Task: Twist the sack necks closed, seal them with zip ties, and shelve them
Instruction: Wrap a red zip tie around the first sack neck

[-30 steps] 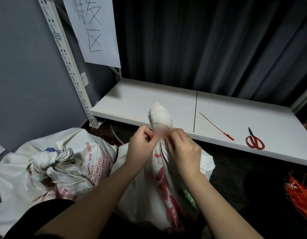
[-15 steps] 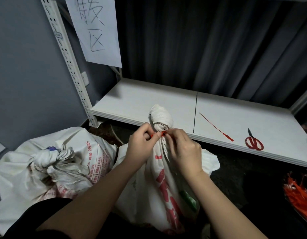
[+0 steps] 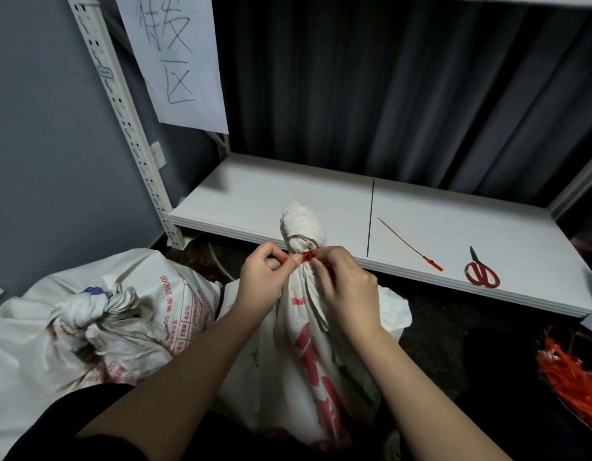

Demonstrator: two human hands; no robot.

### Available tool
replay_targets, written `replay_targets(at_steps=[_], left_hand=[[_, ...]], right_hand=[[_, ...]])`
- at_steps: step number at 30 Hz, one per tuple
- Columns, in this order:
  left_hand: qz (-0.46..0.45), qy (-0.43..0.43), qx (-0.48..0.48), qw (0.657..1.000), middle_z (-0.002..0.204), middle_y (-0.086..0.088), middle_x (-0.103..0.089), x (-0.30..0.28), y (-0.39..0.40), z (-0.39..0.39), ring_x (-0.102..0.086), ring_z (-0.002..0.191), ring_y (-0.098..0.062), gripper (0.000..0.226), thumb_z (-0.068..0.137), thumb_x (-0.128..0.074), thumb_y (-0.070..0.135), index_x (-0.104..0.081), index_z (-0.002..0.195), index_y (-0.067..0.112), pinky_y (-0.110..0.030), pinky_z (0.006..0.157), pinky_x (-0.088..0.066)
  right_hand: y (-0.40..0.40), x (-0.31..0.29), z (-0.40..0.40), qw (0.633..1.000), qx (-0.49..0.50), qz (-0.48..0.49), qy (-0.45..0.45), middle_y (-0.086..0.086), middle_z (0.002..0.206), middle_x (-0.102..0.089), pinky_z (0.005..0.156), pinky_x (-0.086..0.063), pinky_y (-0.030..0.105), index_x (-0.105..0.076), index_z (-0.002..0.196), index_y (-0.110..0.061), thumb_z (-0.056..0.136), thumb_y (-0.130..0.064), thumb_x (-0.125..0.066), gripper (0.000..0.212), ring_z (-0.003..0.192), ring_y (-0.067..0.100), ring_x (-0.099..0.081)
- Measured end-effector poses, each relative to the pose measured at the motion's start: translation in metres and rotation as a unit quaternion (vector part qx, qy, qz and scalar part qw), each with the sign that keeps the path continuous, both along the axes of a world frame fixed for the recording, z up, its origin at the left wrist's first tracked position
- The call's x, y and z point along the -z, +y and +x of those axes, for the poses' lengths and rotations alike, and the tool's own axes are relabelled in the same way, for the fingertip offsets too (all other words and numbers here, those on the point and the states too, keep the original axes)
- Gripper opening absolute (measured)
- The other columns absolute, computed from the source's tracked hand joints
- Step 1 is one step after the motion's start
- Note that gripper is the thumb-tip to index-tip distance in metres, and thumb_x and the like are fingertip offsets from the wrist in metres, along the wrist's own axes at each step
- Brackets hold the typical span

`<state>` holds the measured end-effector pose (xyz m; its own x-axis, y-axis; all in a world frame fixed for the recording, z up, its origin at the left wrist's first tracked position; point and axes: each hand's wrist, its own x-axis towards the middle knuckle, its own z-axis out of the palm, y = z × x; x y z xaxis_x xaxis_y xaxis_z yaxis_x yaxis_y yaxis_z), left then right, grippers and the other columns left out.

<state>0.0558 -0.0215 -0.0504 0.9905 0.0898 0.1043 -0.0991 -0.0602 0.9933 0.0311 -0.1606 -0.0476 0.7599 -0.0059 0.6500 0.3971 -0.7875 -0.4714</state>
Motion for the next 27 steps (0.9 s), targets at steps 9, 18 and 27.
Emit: replay_targets(at_steps=[9,18,27], left_hand=[[0.253,-0.109,-0.116,0.954,0.068,-0.001,-0.066,-0.009,-0.004,0.003,-0.064,0.068,-0.024,0.029,0.083,-0.071,0.032,-0.048,0.074,0.017,-0.038,0.064,-0.05],[0.275,-0.14,-0.103,0.946,0.07,0.006,-0.062,-0.008,-0.01,0.0,-0.062,0.067,-0.023,0.024,0.084,-0.07,0.027,-0.053,0.078,0.011,-0.031,0.061,-0.037],[0.203,-0.086,-0.07,0.973,0.063,-0.006,-0.061,-0.007,-0.005,0.003,-0.06,0.062,-0.024,0.032,0.083,-0.071,0.022,-0.043,0.068,0.018,-0.041,0.063,-0.049]], right_hand=[[-0.004,-0.023,0.006,0.986,0.097,-0.111,0.073,0.0,0.075,-0.064,0.057,-0.042,0.029,-0.062,0.072,-0.018,0.081,-0.04,-0.062,0.023,0.074,0.026,-0.062],[0.001,-0.013,0.007,0.983,0.067,0.013,0.168,-0.006,0.111,-0.059,0.066,-0.038,0.026,-0.068,0.09,-0.015,0.091,-0.035,-0.056,0.023,0.09,0.019,-0.062],[0.006,-0.017,0.005,0.974,-0.001,0.135,0.181,-0.005,0.125,-0.064,0.077,-0.033,0.0,-0.074,0.082,-0.004,0.09,-0.014,-0.061,0.018,0.107,0.006,-0.061]])
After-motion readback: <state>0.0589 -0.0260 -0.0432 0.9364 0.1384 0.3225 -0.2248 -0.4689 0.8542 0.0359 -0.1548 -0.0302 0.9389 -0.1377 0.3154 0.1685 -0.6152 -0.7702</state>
